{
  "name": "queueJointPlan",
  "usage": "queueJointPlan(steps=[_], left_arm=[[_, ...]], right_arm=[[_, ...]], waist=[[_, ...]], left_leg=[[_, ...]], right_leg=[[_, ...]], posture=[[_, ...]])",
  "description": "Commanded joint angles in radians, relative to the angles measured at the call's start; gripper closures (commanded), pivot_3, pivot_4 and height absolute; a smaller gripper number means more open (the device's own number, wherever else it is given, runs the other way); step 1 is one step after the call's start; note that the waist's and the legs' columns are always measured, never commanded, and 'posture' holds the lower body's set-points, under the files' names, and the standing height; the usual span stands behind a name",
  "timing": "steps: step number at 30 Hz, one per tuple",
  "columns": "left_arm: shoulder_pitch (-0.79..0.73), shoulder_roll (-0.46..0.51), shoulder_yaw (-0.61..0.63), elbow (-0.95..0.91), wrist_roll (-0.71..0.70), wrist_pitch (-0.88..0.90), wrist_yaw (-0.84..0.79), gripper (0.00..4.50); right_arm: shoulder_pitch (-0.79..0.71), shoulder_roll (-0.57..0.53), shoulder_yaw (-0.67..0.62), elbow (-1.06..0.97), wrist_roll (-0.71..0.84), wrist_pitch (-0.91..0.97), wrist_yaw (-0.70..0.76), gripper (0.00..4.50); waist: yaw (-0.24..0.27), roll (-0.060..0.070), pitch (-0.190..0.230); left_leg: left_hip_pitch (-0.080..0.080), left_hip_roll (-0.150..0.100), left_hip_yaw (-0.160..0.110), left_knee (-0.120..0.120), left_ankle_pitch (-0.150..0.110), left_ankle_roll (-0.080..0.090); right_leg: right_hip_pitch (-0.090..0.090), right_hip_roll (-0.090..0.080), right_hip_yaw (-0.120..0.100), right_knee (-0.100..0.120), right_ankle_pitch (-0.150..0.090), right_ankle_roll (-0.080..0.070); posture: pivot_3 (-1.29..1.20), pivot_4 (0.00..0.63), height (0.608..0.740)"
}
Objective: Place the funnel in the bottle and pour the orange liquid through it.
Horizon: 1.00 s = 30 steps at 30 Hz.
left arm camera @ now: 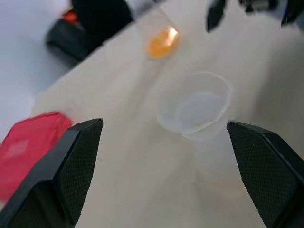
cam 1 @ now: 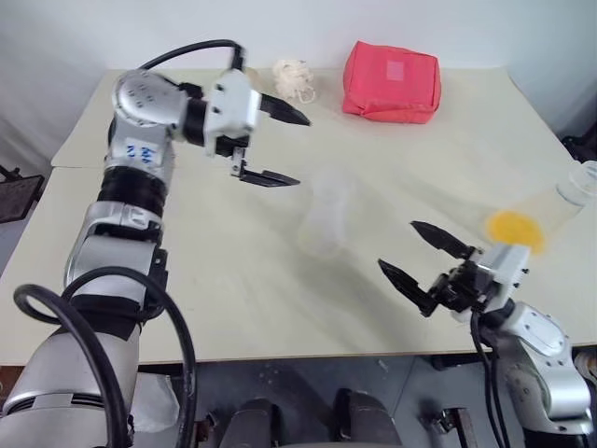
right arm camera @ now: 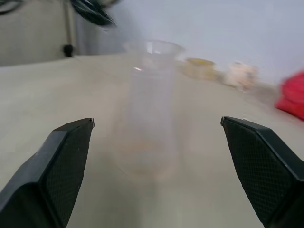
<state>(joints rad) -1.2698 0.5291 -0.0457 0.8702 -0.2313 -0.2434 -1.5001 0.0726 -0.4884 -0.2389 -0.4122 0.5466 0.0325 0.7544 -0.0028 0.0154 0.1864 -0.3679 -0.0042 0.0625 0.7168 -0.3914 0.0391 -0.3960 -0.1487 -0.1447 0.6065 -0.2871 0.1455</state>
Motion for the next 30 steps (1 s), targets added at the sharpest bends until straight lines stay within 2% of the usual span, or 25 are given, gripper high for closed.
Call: queueJointPlan(steps=[1, 3, 6, 9, 13, 18, 21, 26, 30], left_arm=[[0.114, 0.031, 0.069, -0.209, -0.121, 0.243, 0.01, 0.06], [0.2, 0.049, 0.097, -0.309, -0.161, 0.362, 0.049, 0.06], [0.348, 0.065, 0.135, -0.412, -0.178, 0.444, 0.134, 0.06], [0.468, 0.089, 0.13, -0.489, -0.189, 0.535, 0.152, 0.06], [0.586, 0.068, 0.154, -0.523, -0.226, 0.542, 0.152, 0.06], [0.628, 0.023, 0.147, -0.512, -0.221, 0.489, 0.186, 0.06], [0.639, -0.013, 0.15, -0.521, -0.228, 0.474, 0.212, 0.06], [0.676, -0.051, 0.148, -0.557, -0.233, 0.452, 0.229, 0.06], [0.703, -0.058, 0.134, -0.613, -0.233, 0.468, 0.239, 0.06]], right_arm=[[0.044, -0.008, -0.075, -0.079, -0.005, 0.005, -0.063, 0.0], [0.088, -0.007, -0.114, -0.105, -0.003, 0.017, -0.094, 0.0], [0.188, 0.015, -0.189, -0.161, 0.02, 0.031, -0.147, 0.0], [0.242, 0.047, -0.256, -0.19, 0.046, 0.031, -0.204, 0.0], [0.338, 0.069, -0.383, -0.219, 0.087, 0.041, -0.254, 0.0], [0.427, 0.072, -0.489, -0.254, 0.125, 0.067, -0.303, 0.0], [0.418, 0.058, -0.532, -0.228, 0.124, 0.079, -0.334, 0.0], [0.25, -0.046, -0.526, -0.098, 0.071, 0.188, -0.442, 0.0], [0.172, -0.094, -0.522, -0.003, 0.03, 0.22, -0.449, 0.0]], waist=[[0.002, 0.0, 0.0], [0.004, 0.0, 0.0], [0.007, 0.0, 0.0], [0.007, 0.0, 0.0], [0.017, 0.0, 0.0], [0.032, 0.0, 0.0], [0.03, -0.001, -0.001], [0.023, -0.002, -0.001], [0.026, -0.001, -0.001]], left_leg=[[0.0, 0.0, -0.001, 0.0, 0.0, 0.0], [-0.001, 0.0, -0.005, 0.002, 0.0, 0.0], [-0.001, -0.001, -0.012, 0.002, 0.0, 0.0], [0.0, -0.001, -0.013, 0.002, 0.0, 0.0], [0.0, -0.001, -0.012, 0.003, 0.0, 0.0], [0.001, -0.002, -0.01, 0.003, 0.0, 0.0], [0.002, -0.002, -0.009, 0.004, 0.0, 0.0], [0.006, -0.001, -0.002, 0.001, 0.0, 0.0], [0.008, 0.0, 0.0, -0.001, 0.0, 0.0]], right_leg=[[0.0, 0.0, 0.0, 0.0, 0.0, 0.0], [0.0, 0.0, 0.0, 0.002, 0.0, 0.0], [0.0, -0.001, 0.003, 0.003, 0.0, 0.0], [0.001, -0.001, 0.005, 0.004, 0.0, 0.0], [0.001, 0.0, 0.008, 0.004, 0.0, 0.0], [0.001, 0.0, 0.01, 0.003, 0.0, 0.0], [0.003, 0.0, 0.011, 0.002, 0.0, 0.0], [0.002, 0.001, 0.013, 0.001, 0.0, 0.0], [0.002, 0.001, 0.014, 0.002, 0.0, -0.001]], posture=[[0.0, 0.15, 0.74], [0.0, 0.15, 0.74], [0.0, 0.15, 0.74], [0.0, 0.15, 0.74], [0.0, 0.15, 0.74], [0.0, 0.15, 0.74], [0.0, 0.15, 0.74], [0.0, 0.15, 0.74], [0.0, 0.15, 0.74]])
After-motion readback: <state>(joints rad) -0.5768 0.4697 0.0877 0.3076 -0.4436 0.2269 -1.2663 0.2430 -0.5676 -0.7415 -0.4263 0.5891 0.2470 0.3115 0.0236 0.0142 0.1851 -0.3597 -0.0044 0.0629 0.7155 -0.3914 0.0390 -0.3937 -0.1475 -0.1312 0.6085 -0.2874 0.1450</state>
